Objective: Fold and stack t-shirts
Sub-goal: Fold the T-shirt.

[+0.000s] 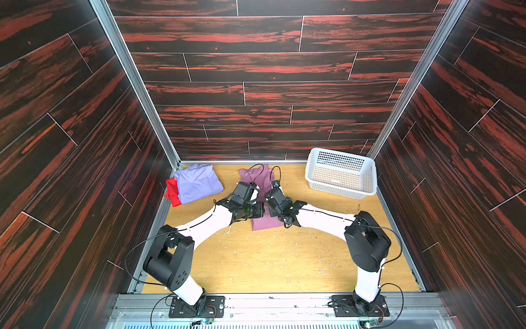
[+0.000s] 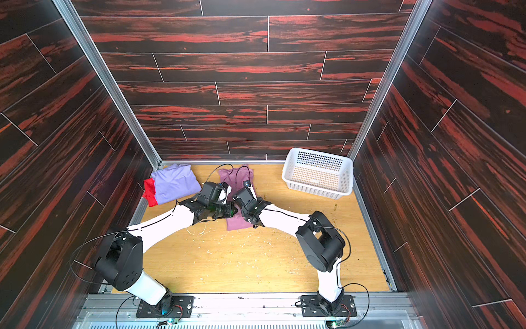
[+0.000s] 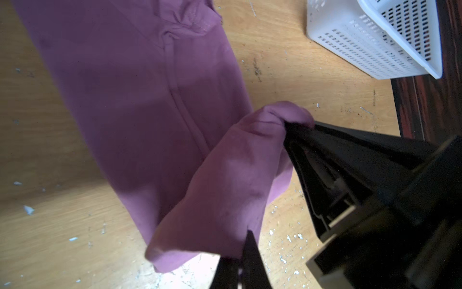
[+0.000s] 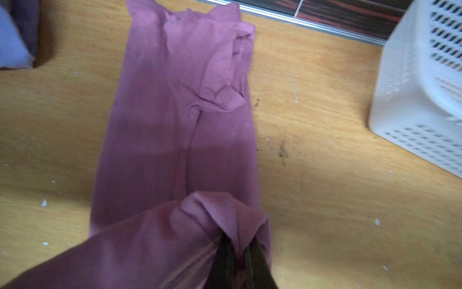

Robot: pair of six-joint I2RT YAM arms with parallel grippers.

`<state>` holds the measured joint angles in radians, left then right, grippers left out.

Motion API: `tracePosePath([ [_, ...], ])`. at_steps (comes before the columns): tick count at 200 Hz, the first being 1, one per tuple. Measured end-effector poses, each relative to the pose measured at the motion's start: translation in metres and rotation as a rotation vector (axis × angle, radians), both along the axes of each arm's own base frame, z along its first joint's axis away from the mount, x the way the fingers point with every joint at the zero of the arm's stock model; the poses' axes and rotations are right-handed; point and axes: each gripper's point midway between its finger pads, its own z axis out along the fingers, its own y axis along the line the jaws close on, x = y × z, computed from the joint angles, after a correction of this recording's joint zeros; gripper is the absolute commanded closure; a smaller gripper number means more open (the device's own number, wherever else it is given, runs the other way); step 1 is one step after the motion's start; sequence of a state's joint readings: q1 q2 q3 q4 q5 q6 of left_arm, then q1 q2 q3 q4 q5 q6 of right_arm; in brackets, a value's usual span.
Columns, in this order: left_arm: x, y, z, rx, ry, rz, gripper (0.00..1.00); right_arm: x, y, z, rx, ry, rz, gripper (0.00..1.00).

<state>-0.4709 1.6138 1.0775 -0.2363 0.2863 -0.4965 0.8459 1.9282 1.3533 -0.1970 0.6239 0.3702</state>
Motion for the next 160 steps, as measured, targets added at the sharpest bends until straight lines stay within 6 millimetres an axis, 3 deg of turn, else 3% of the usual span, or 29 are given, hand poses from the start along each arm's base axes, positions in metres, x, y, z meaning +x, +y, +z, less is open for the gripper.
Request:
tracePosePath([
  [50,0.027,0.028,0.004,-0.034,-0.026,0.079,1.00,0.017,0.022,-0.012,0.043,0.018,0.060,0.91],
  [72,0.037,0.034,-0.006,-0.034,-0.019,0.098,1.00,0.024,0.025,-0.013,0.053,0.018,0.068,0.91],
  [113,0.061,0.032,-0.027,-0.047,0.006,0.112,1.00,0.039,0.018,-0.023,0.047,0.031,0.053,0.91],
  [160,0.087,0.028,-0.029,-0.089,-0.011,0.133,1.00,0.056,0.020,-0.034,0.063,0.044,0.048,0.91],
])
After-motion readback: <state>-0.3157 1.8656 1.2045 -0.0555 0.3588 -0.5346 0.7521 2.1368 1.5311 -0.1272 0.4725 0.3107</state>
